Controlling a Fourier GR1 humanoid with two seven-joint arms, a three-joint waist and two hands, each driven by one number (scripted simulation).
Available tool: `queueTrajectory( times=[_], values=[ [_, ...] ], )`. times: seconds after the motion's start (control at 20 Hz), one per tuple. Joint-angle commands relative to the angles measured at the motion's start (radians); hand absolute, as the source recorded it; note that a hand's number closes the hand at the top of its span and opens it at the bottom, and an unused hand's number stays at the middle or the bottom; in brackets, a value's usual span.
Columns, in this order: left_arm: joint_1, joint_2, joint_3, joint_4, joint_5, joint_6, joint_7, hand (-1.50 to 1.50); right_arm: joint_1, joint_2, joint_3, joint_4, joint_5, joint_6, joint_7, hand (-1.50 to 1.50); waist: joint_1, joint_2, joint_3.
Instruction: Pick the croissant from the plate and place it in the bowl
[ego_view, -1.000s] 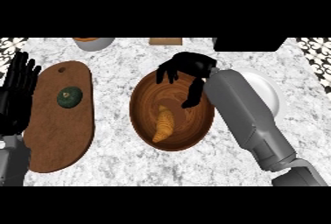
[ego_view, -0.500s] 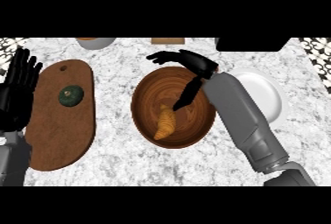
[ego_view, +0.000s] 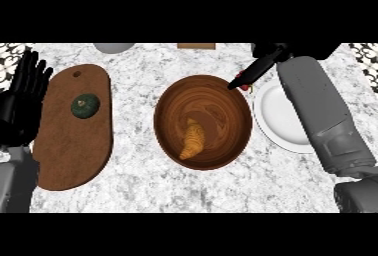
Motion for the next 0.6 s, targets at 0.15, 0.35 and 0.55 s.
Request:
queueTrajectory(
  times=[0.15, 0.35, 0.55],
  values=[
    [-0.041, -0.009, -0.004, 0.029, 0.003, -0.001, -0.005, 0.00, -0.034, -0.178, -0.089, 0.139, -0.051, 0.094, -0.072, -1.50, 0.027, 0.019, 0.001],
    [-0.072, 0.017, 0.014, 0.023, 0.038, -0.037, 0.004, 0.00, 0.002, -0.245, -0.100, 0.175, -0.053, 0.151, -0.136, -1.50, 0.050, 0.032, 0.003],
    [-0.032, -0.013, -0.020, 0.013, 0.009, -0.029, -0.025, 0.00, 0.024, -0.283, -0.098, 0.189, -0.049, 0.176, -0.172, -1.50, 0.072, 0.039, 0.005]
  ],
)
